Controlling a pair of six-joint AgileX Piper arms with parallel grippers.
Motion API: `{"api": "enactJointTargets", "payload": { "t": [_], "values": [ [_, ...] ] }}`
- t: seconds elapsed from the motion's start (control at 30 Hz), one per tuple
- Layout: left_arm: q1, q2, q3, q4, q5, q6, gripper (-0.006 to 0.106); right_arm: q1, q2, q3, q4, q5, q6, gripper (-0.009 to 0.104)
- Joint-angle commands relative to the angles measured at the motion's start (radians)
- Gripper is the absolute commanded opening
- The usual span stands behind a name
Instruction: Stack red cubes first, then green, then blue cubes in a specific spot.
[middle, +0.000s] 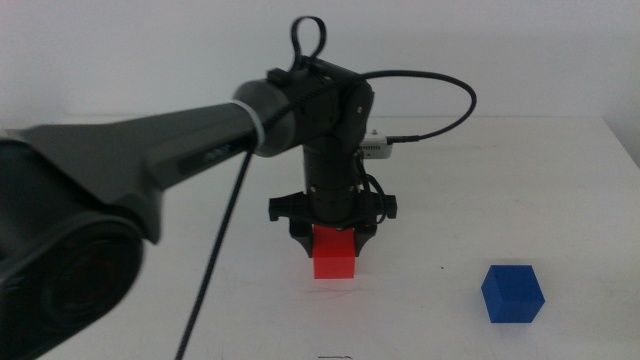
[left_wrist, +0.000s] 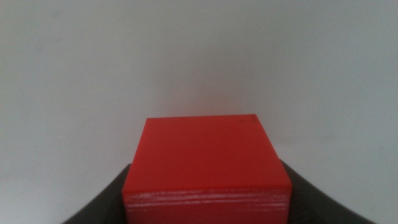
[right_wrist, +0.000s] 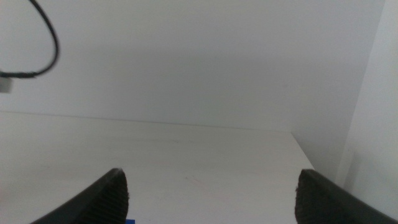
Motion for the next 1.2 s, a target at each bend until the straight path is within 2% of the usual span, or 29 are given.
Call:
{"api": "enactJointTargets", "payload": {
  "t": [0.0,0.47,0.5,0.53,0.67,0.7,0.83,1.07,1.17],
  "values": [
    [-0.005,-0.021,-0.071,-0.018,0.067,-0.015,0.000,-0.006,-0.020,-0.018,-0.005,-0.074,-0.016,0.094],
    [-0.005,0.061,-0.094,-0.046,0.057,-0.016,0.001,-0.006,-0.020,-0.018,-0.005,-0.074,-0.016,0.094],
    [-0.005,0.061,-0.095,-0.051,0.056,-0.015,0.004,-0.006,-0.020,-0.018,-0.005,-0.074,-0.016,0.094],
    [-0.005,0.061,-0.095,-0.051,0.052,-0.002,0.015,-0.006,-0.020,-0.018,-0.005,-0.074,-0.016,0.094],
    [-0.005,0.057,-0.095,-0.052,0.051,0.015,0.038,-0.006,-0.020,-0.018,-0.005,-0.074,-0.016,0.094],
    [-0.005,0.043,-0.101,-0.052,0.049,0.015,0.067,-0.006,-0.020,-0.018,-0.005,-0.074,-0.016,0.094],
    [-0.004,0.007,-0.134,-0.022,0.063,0.056,0.094,-0.006,-0.020,-0.018,-0.005,-0.074,-0.016,0.094],
    [0.007,-0.142,-0.164,0.107,0.105,0.106,0.094,-0.006,-0.020,-0.018,-0.005,-0.074,-0.016,0.094],
    [0.046,-0.227,-0.149,0.129,0.105,0.158,0.094,-0.006,-0.020,-0.018,-0.005,-0.074,-0.016,0.094]
  ]
}}
